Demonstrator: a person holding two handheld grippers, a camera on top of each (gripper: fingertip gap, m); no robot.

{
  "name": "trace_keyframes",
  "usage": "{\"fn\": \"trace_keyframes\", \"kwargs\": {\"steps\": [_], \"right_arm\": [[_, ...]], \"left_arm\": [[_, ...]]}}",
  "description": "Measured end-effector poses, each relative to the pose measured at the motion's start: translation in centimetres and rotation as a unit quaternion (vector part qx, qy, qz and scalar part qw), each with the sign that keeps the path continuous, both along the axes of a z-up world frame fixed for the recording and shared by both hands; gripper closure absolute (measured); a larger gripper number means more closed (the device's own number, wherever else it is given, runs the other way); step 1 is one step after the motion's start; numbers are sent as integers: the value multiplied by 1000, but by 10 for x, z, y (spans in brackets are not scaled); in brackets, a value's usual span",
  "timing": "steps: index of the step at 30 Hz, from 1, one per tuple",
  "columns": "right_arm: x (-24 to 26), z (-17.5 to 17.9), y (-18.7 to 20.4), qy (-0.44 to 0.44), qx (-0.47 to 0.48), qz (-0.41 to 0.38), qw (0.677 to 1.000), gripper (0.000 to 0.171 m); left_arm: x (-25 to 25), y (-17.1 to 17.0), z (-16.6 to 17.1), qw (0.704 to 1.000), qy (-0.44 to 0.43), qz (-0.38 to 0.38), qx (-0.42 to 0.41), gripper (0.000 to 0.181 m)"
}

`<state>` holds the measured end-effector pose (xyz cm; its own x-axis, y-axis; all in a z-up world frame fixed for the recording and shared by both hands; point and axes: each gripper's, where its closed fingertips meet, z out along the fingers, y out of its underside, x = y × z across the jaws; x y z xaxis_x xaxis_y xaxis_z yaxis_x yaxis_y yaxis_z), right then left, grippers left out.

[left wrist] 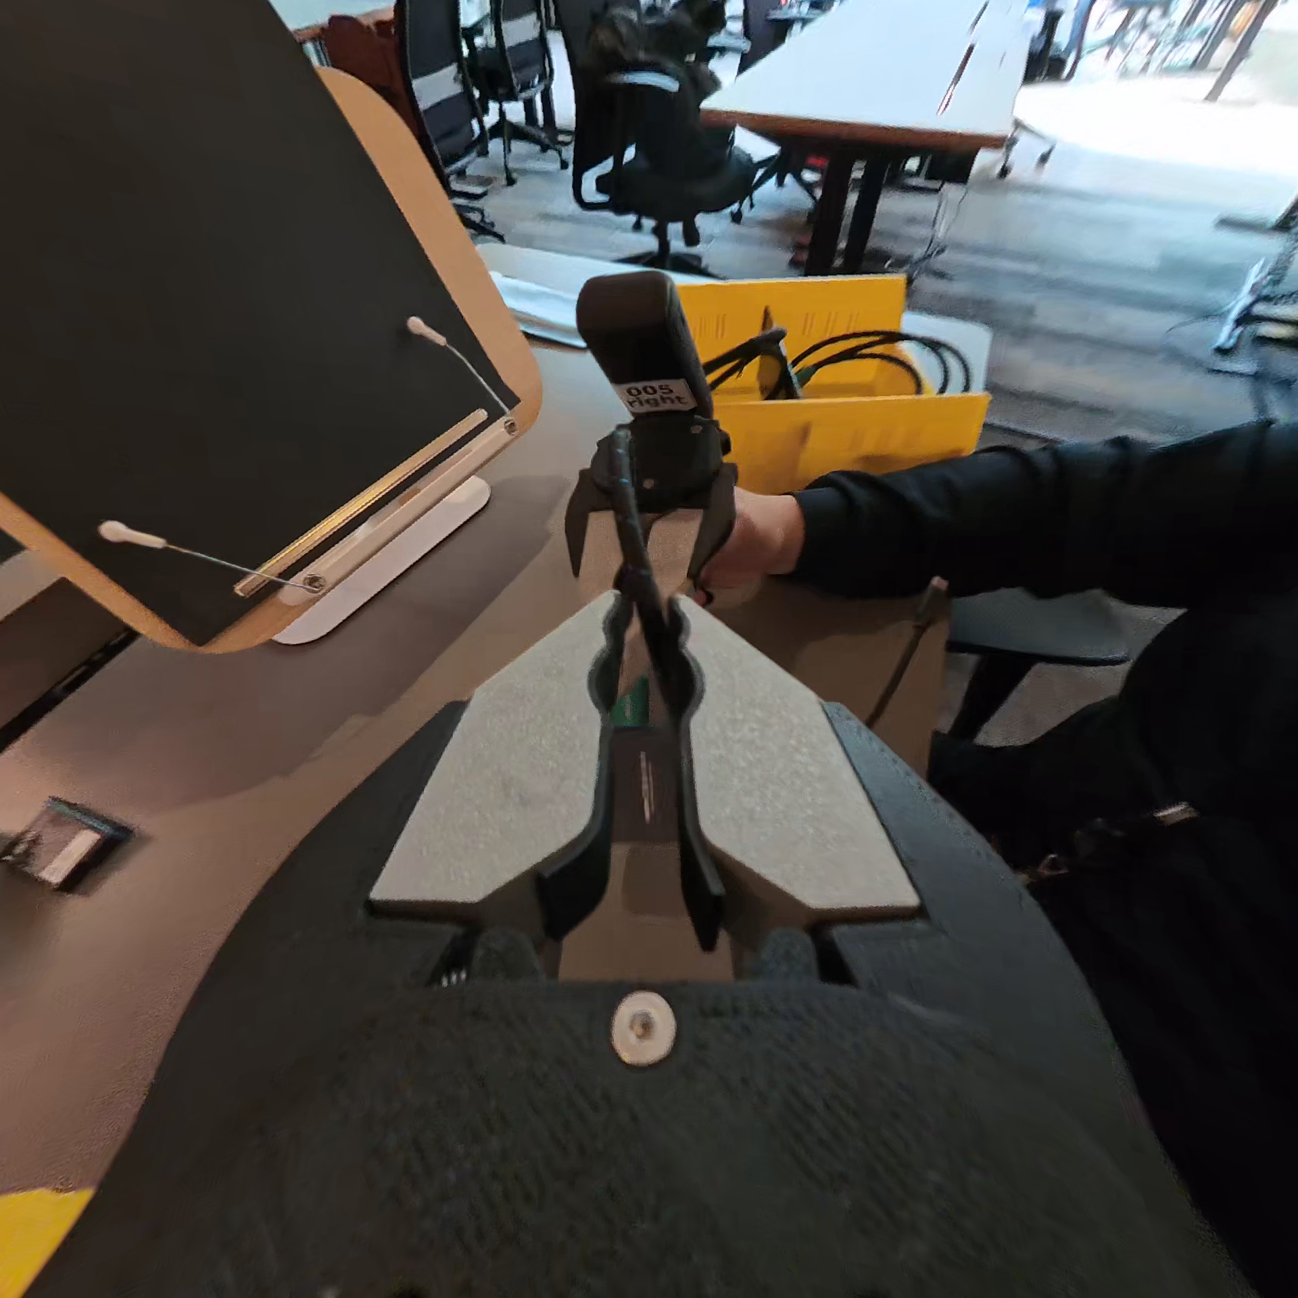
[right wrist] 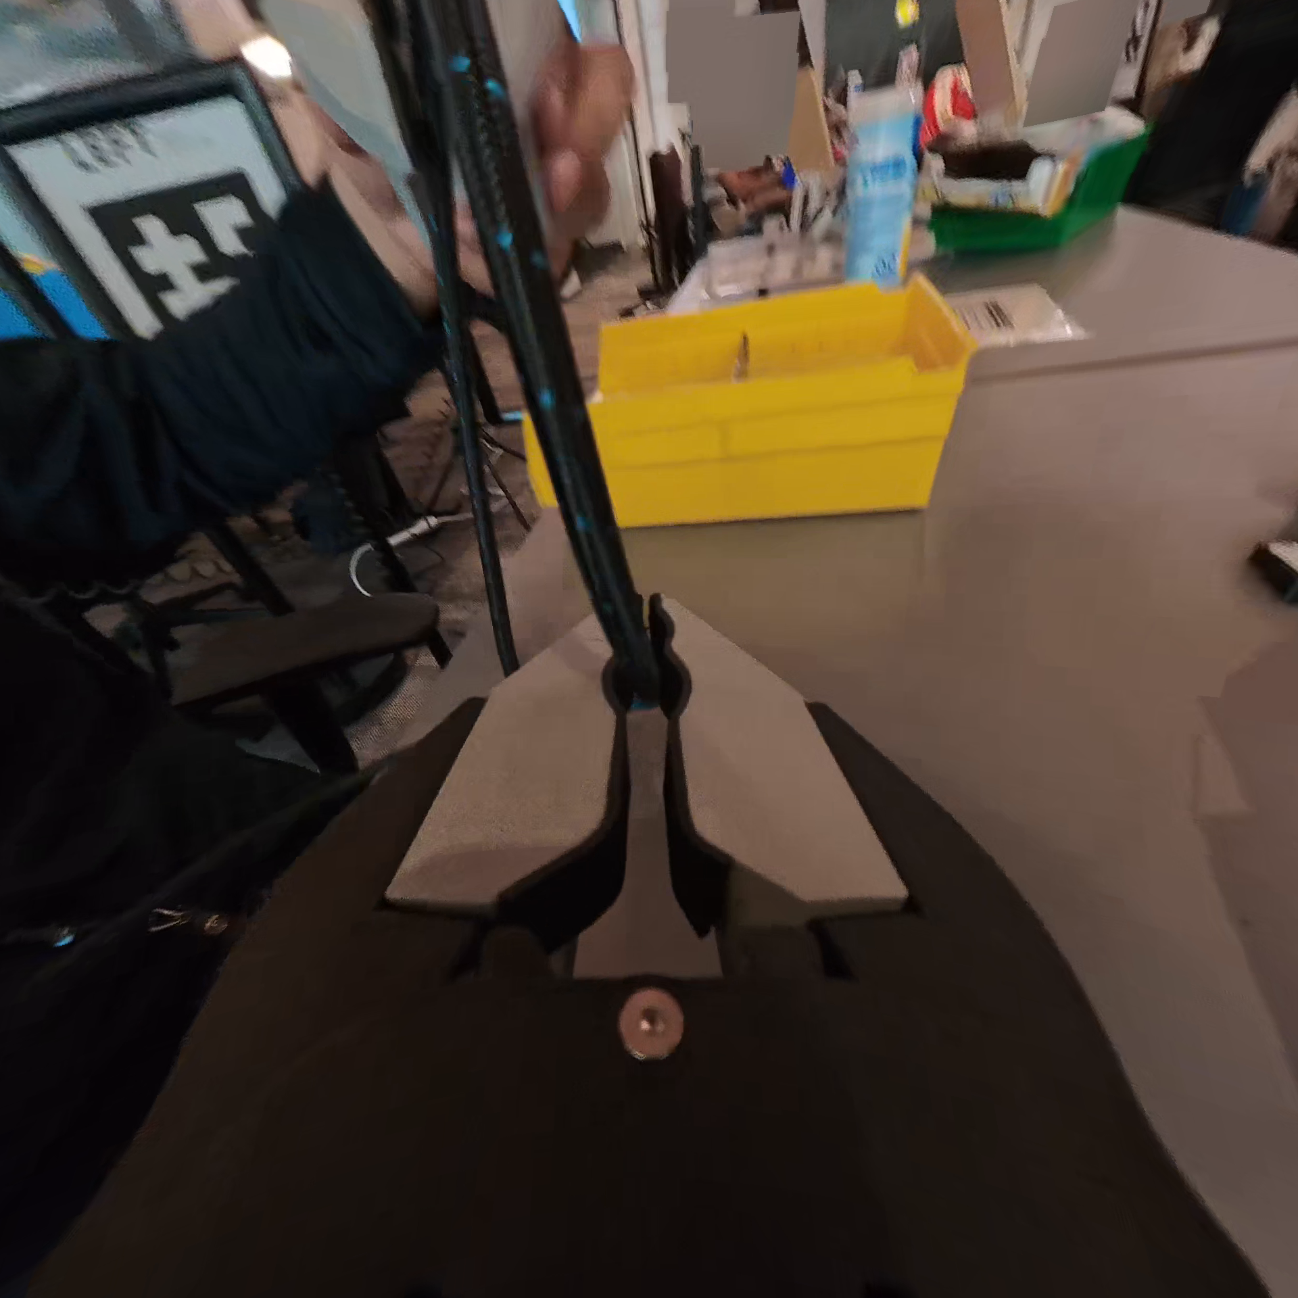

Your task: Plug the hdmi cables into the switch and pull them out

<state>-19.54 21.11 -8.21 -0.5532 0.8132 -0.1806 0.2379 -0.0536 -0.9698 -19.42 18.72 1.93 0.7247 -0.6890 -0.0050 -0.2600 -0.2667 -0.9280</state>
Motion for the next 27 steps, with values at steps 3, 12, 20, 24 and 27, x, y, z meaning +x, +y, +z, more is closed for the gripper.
{"fn": "trace_keyframes", "kwargs": {"steps": [3, 12, 20, 24, 27], "right_arm": [[15, 19, 0, 42, -11, 27, 999, 171], [43, 63, -16, 126, -73, 99, 984, 171], [69, 91, -23, 179, -119, 160, 963, 171], [61, 86, -18, 167, -92, 122, 974, 171], [38, 64, 0, 112, -30, 38, 992, 171]], "left_arm": [[-12, -5, -3, 1000, -12, 21, -7, 150], [-9, -7, -65, 992, -106, -8, -69, 120], [0, 4, -78, 977, -191, -56, -74, 120], [-10, 4, -71, 974, -213, -35, -68, 129], [-36, 8, -83, 988, -124, 82, -42, 150]]}}
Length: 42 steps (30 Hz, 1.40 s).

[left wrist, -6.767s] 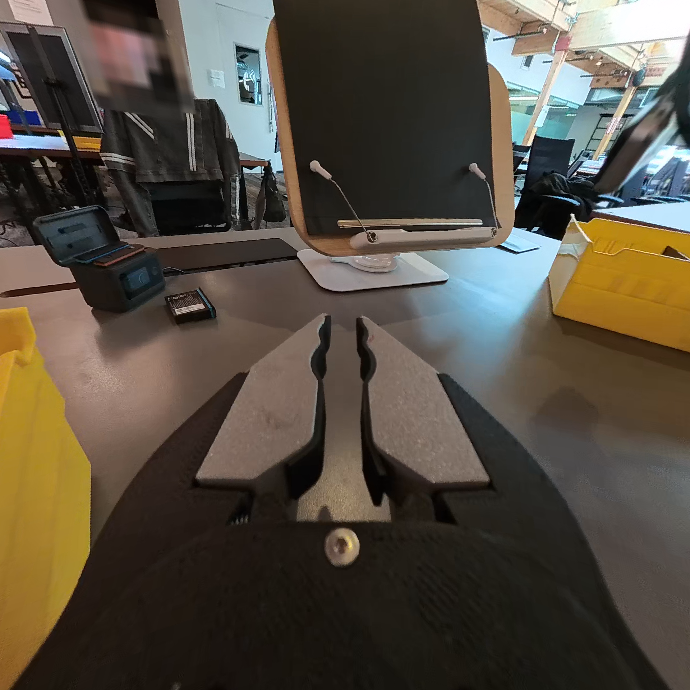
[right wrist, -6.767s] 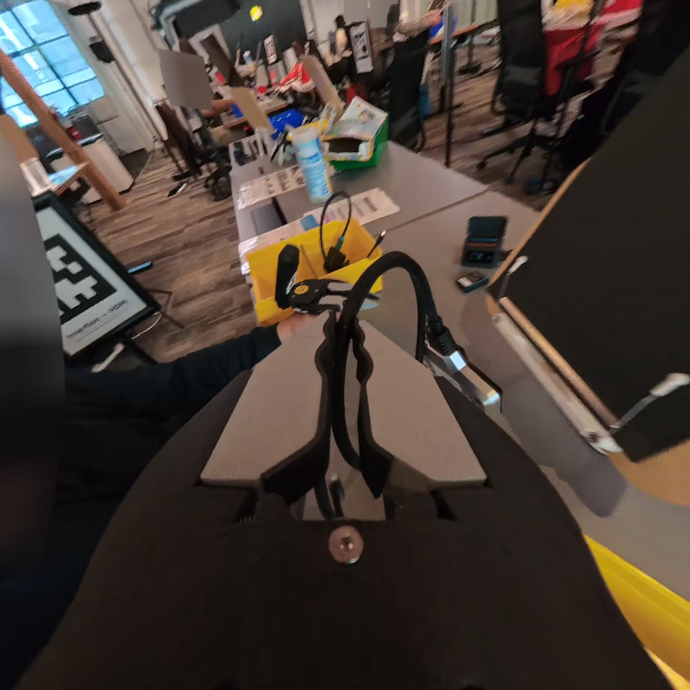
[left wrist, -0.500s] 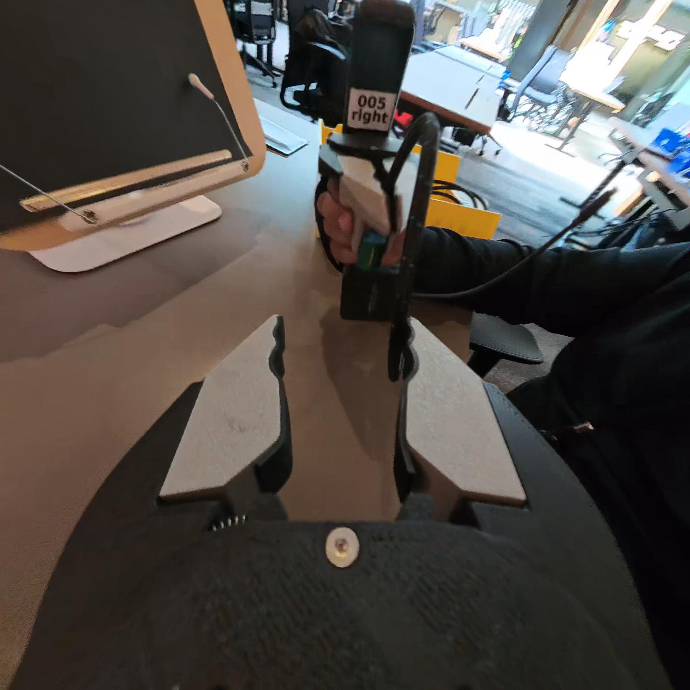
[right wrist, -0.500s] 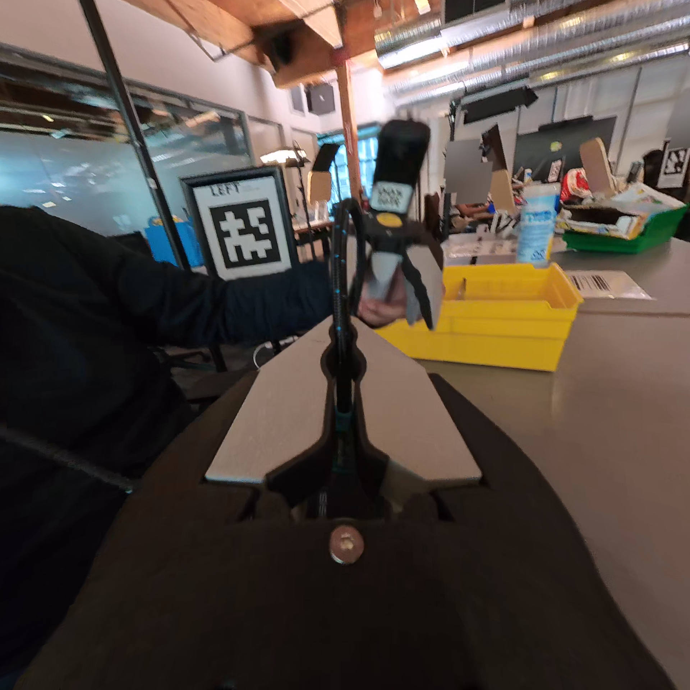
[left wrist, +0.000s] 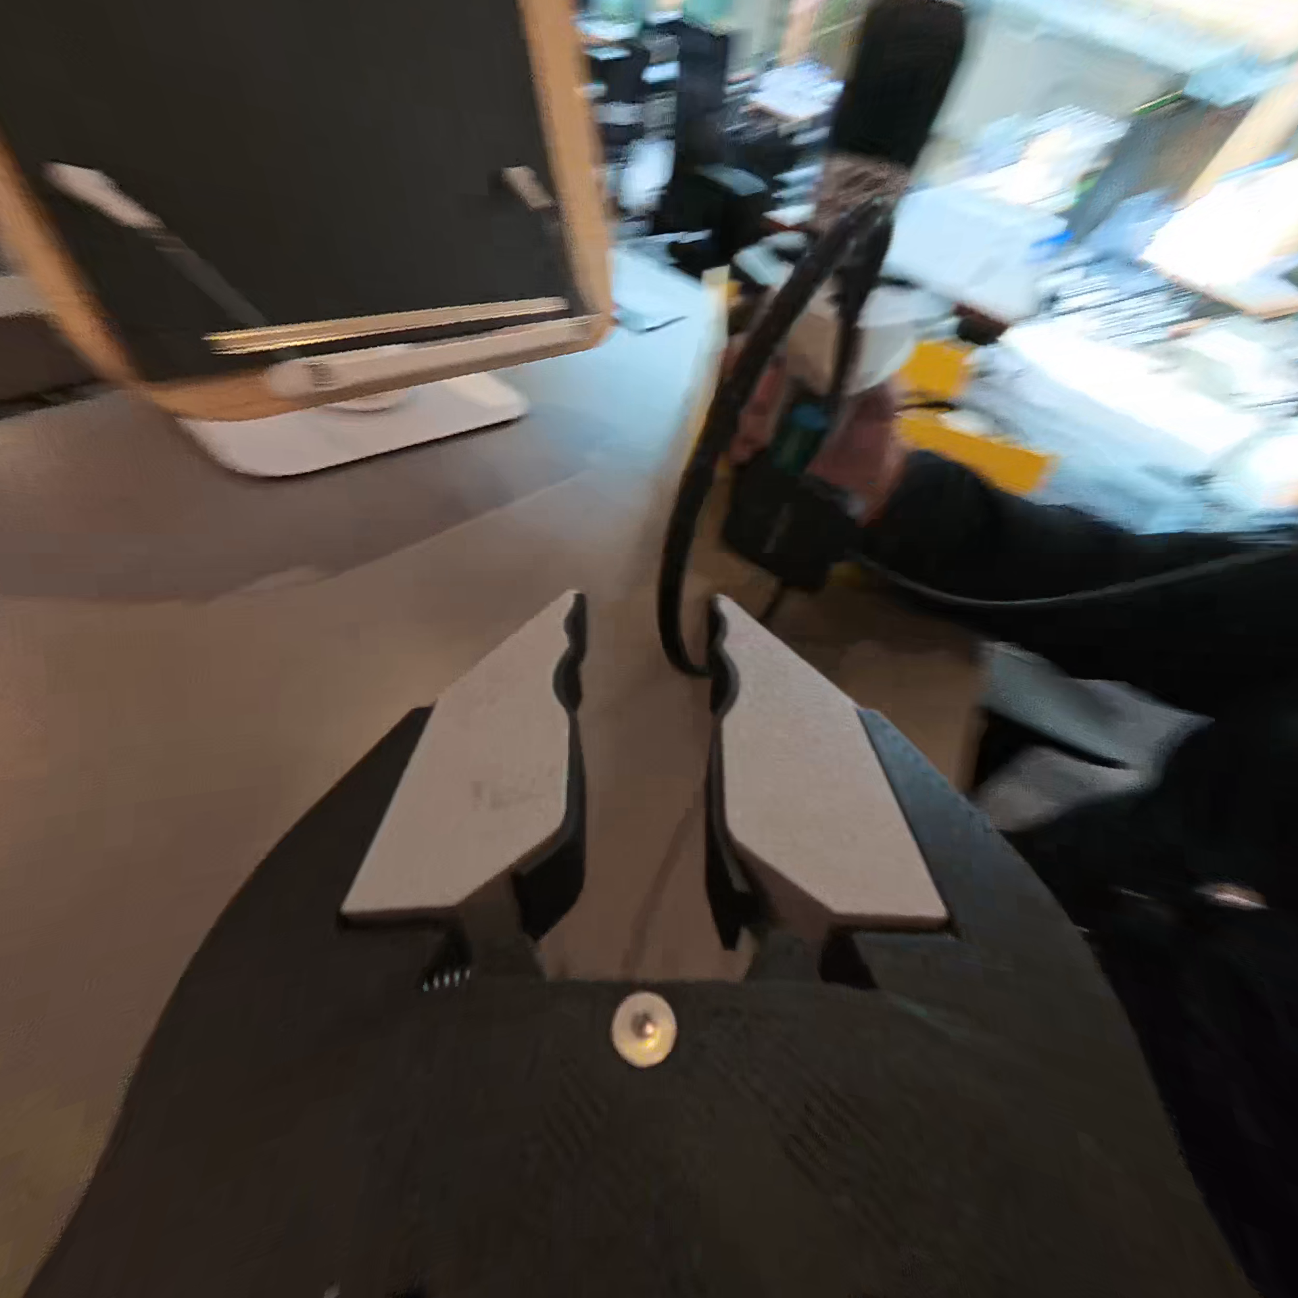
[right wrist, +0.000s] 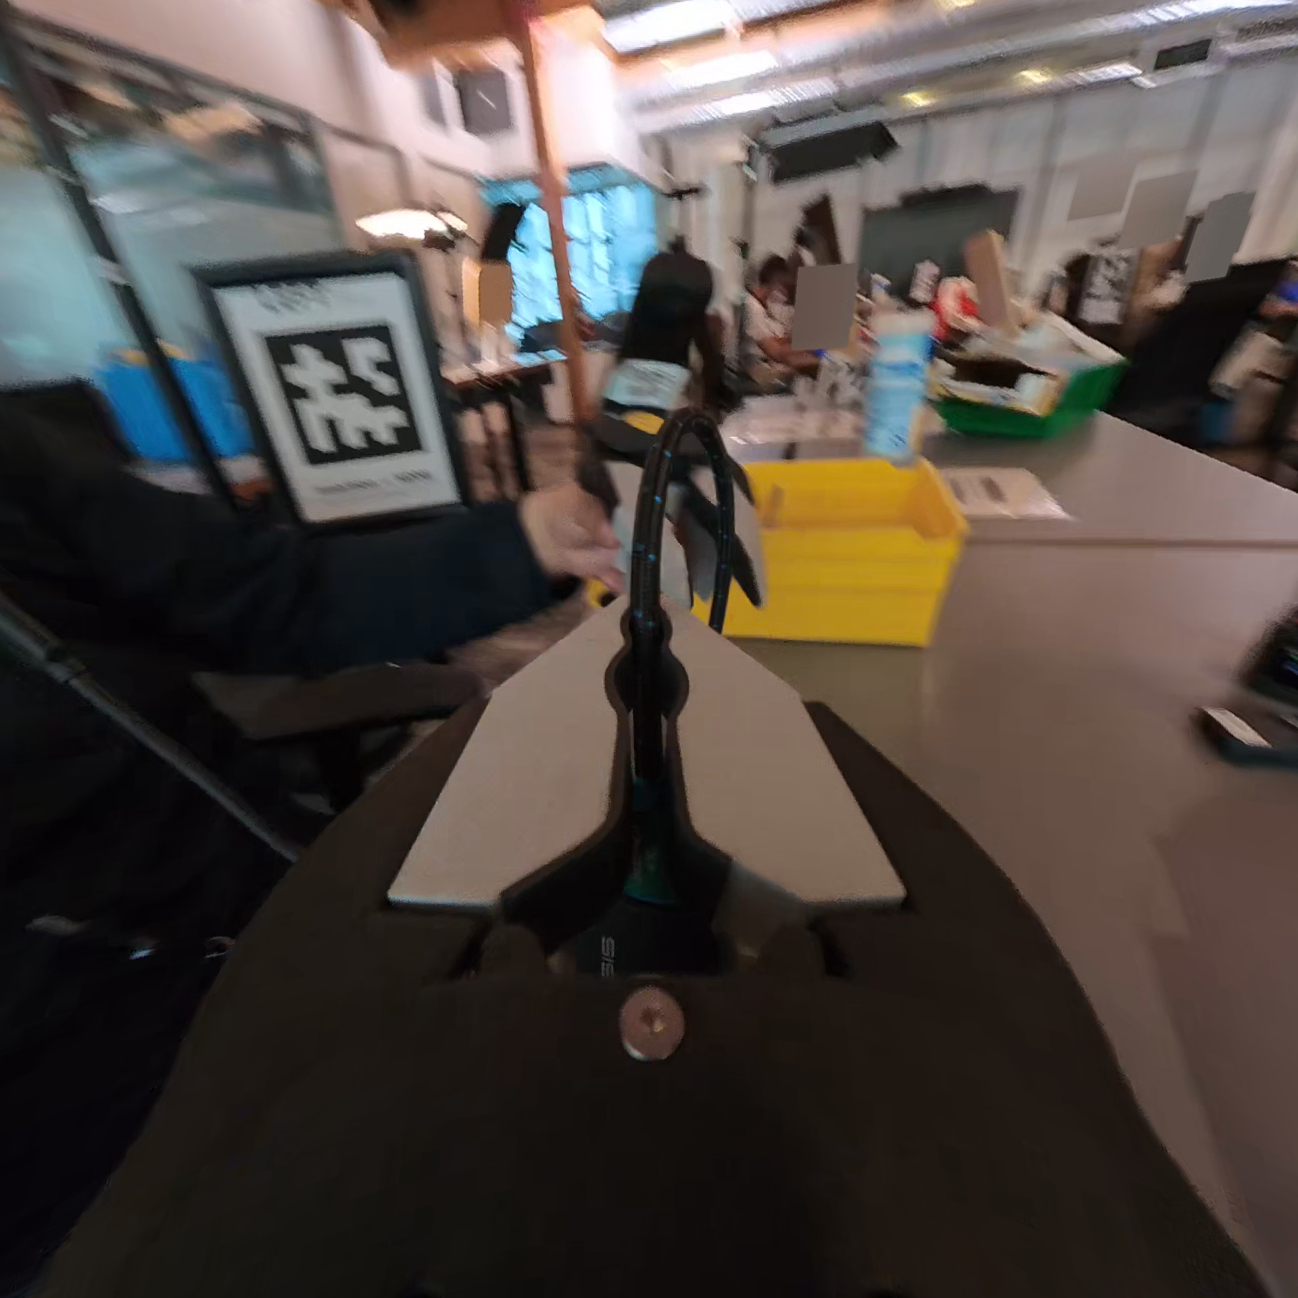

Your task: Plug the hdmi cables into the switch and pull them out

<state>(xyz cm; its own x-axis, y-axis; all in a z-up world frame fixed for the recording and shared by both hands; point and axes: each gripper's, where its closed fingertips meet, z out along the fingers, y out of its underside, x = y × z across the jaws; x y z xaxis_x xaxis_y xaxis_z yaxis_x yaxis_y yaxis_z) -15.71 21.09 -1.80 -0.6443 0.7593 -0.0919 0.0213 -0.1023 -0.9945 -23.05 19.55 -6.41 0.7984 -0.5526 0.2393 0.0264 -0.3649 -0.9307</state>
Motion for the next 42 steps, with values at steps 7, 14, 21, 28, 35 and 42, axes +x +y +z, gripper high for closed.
{"fn": "trace_keyframes", "kwargs": {"steps": [7, 14, 21, 28, 35, 42], "right_arm": [[-36, -39, 32, -100, 40, -153, 982, 171], [-43, -48, 15, -126, 16, -130, 983, 171], [-53, -73, 34, -167, 53, -205, 963, 171], [-53, -78, 60, -181, 28, -257, 949, 171], [-51, -84, 79, -194, 38, -313, 929, 171], [-52, -93, 98, -214, 25, -361, 907, 171]], "left_arm": [[4, -8, -15, 985, 139, 97, -21, 152], [80, 15, -76, 976, 195, -38, -85, 139], [105, 34, -95, 985, 109, -44, -129, 144], [83, 37, -70, 990, 90, -4, -106, 128], [19, 15, -6, 986, 118, 105, -49, 114], [5, -44, 90, 960, 183, 201, 66, 131]]}}
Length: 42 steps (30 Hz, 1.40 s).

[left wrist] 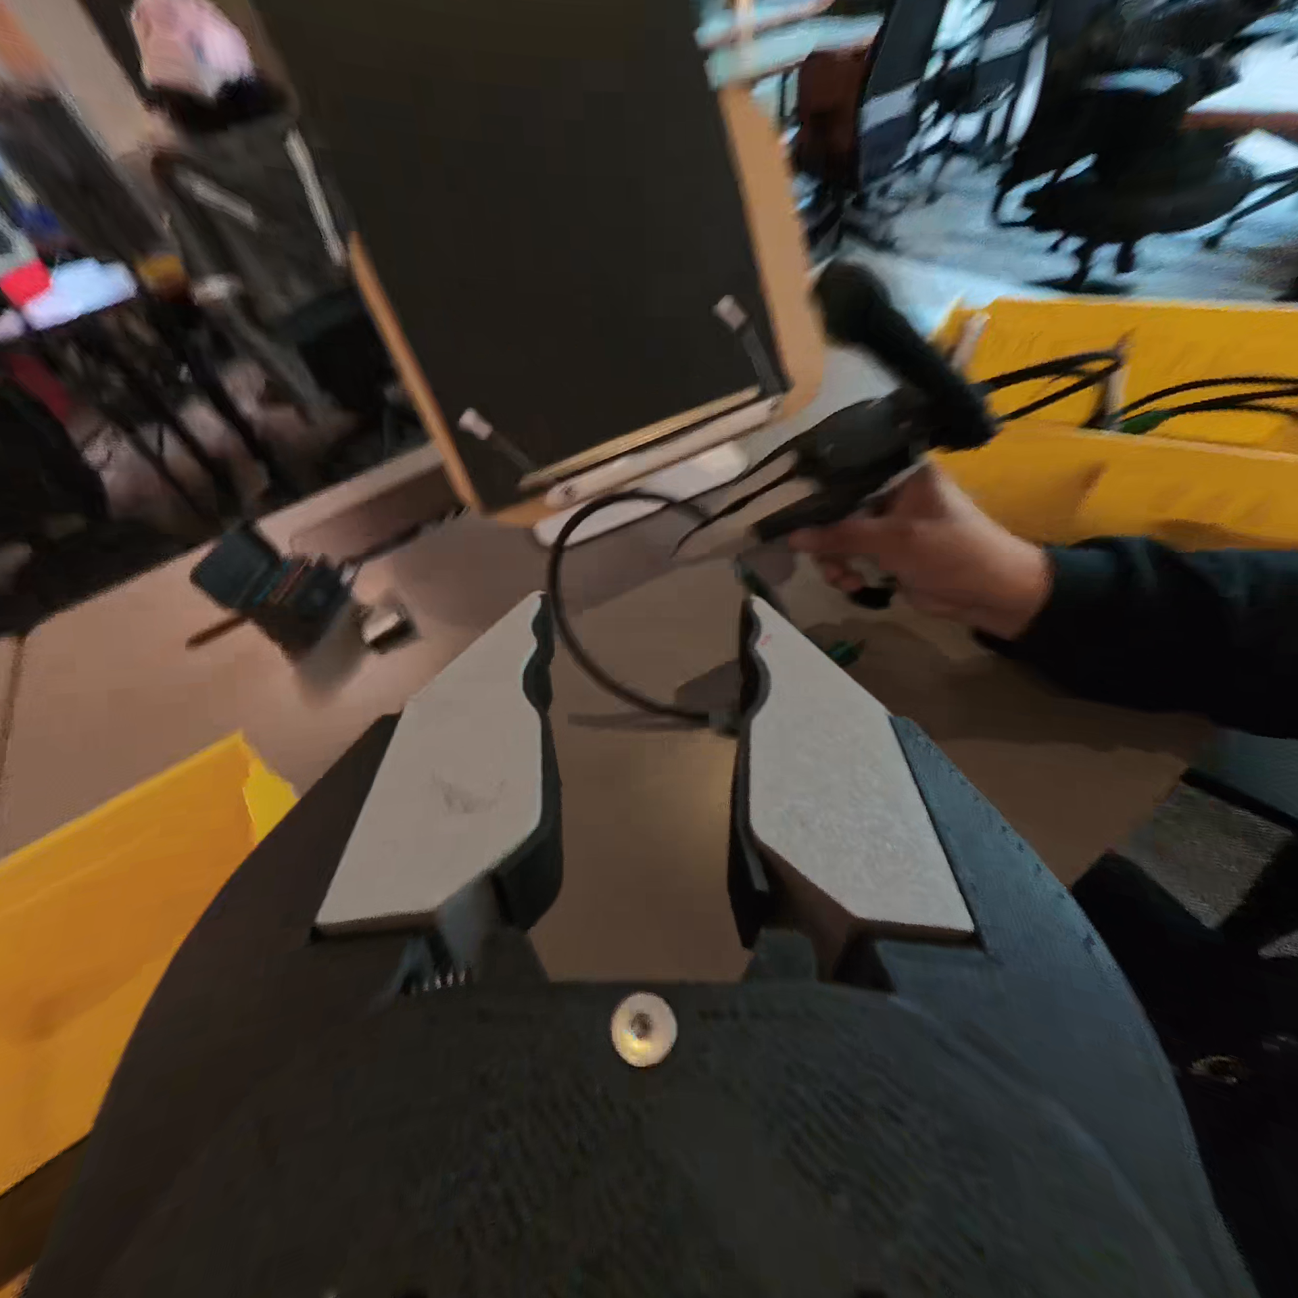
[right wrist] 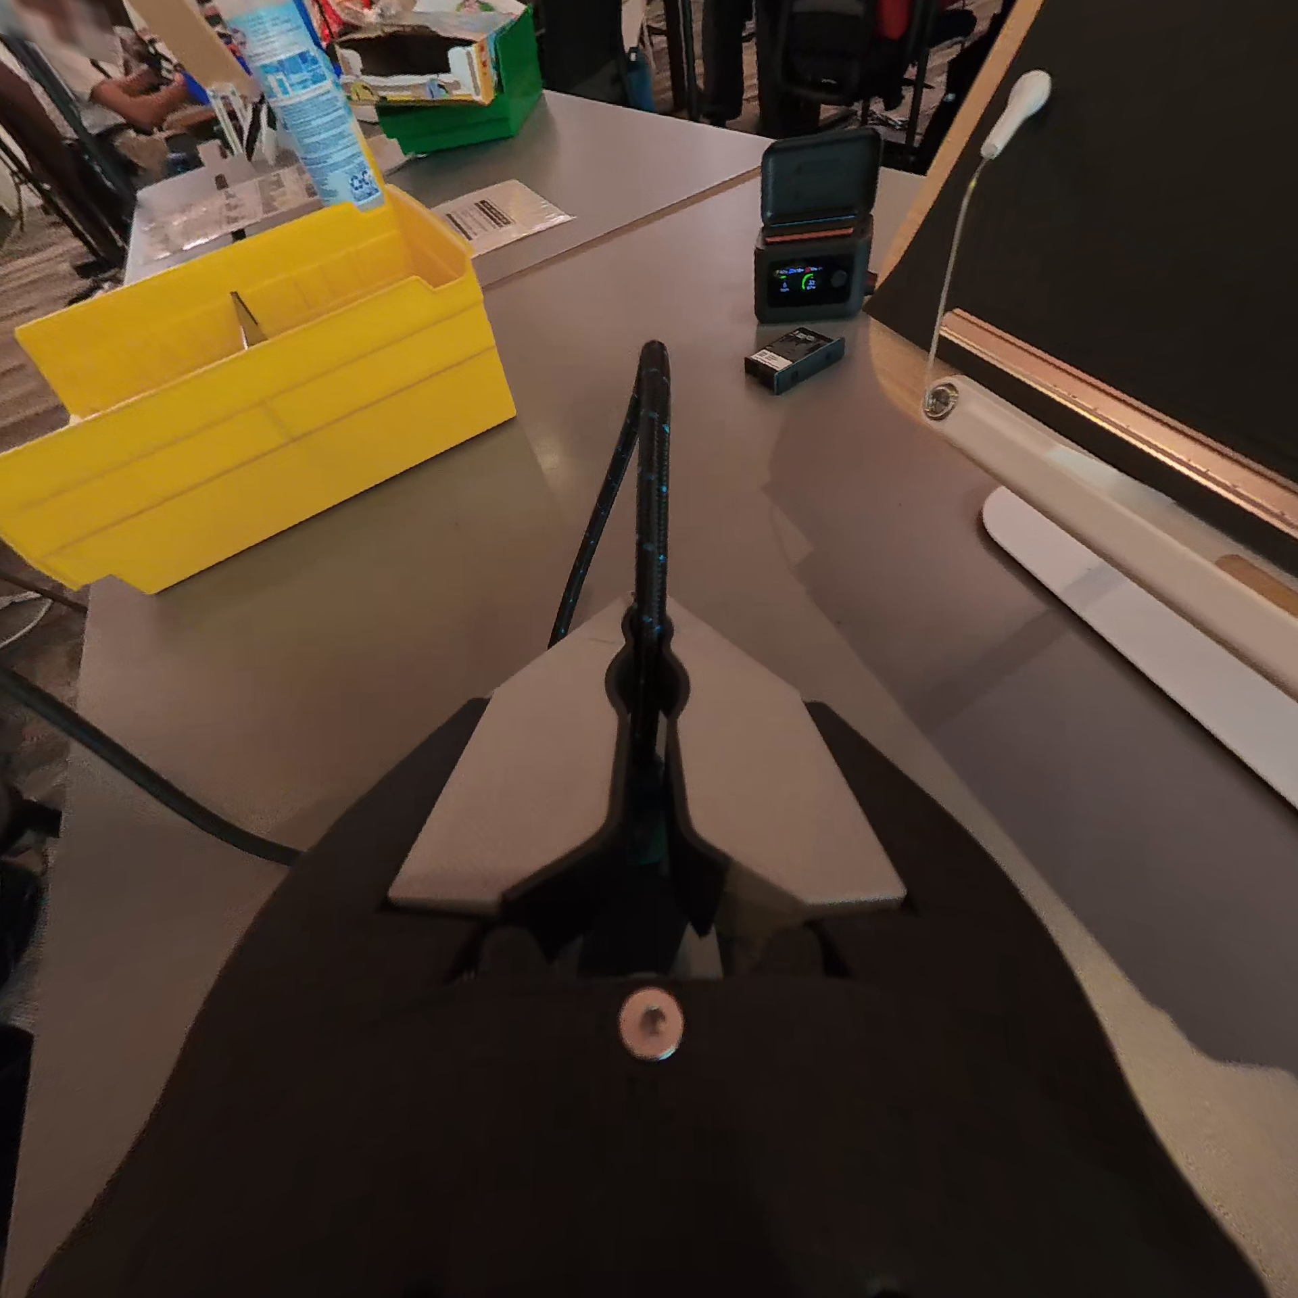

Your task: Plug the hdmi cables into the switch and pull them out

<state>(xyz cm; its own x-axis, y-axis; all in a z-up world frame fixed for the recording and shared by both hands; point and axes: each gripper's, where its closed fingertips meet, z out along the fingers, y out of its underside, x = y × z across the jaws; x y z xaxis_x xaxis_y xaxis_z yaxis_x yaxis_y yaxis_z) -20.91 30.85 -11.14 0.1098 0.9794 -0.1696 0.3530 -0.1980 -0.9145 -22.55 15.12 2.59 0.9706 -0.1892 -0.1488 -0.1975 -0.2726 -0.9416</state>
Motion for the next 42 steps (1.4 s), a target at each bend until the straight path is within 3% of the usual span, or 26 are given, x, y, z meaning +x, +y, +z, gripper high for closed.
{"fn": "trace_keyframes", "kwargs": {"steps": [3, 6, 7, 11, 13, 15, 16, 18, 20, 24, 31, 37, 40, 42], "right_arm": [[-2, -1, 1, 0, -9, -6, 1000, 171], [-3, -2, -2, 3, -16, -5, 1000, 171], [-3, -2, -3, 3, -18, -4, 1000, 171], [-2, -1, -7, 7, -25, 3, 1000, 171], [-1, 1, -12, 12, -32, 16, 999, 171], [0, 3, -17, 18, -49, 36, 998, 171], [0, 5, -19, 25, -64, 48, 997, 171], [0, 6, -24, 34, -107, 71, 991, 171], [0, 8, -28, 47, -157, 85, 983, 171], [0, 17, -47, 75, -225, 152, 960, 171], [7, 19, -84, 58, -139, 283, 947, 171], [18, 11, -90, 26, -96, 332, 938, 153], [29, 8, -100, 25, -107, 386, 916, 149], [28, 6, -103, 32, -96, 392, 914, 162]], "left_arm": [[74, -17, 12, 995, 0, -99, 8, 165], [141, -9, -4, 984, -55, -166, 18, 145], [150, 2, -23, 985, -60, -161, -1, 149], [132, 57, -114, 993, -35, -70, -89, 151], [107, 76, -140, 994, -42, -28, -101, 140], [87, 83, -159, 990, -48, 0, -134, 119], [78, 84, -165, 989, -35, 8, -141, 122], [58, 90, -172, 991, 10, 31, -131, 134], [47, 96, -179, 990, 32, 35, -134, 121], [66, 106, -185, 990, -29, -40, -135, 130], [70, 89, -192, 958, -155, -177, -164, 167], [63, 73, -179, 955, -128, -209, -169, 170], [61, 67, -163, 947, -152, -231, -162, 170], [62, 61, -162, 941, -153, -247, -176, 170]]}}
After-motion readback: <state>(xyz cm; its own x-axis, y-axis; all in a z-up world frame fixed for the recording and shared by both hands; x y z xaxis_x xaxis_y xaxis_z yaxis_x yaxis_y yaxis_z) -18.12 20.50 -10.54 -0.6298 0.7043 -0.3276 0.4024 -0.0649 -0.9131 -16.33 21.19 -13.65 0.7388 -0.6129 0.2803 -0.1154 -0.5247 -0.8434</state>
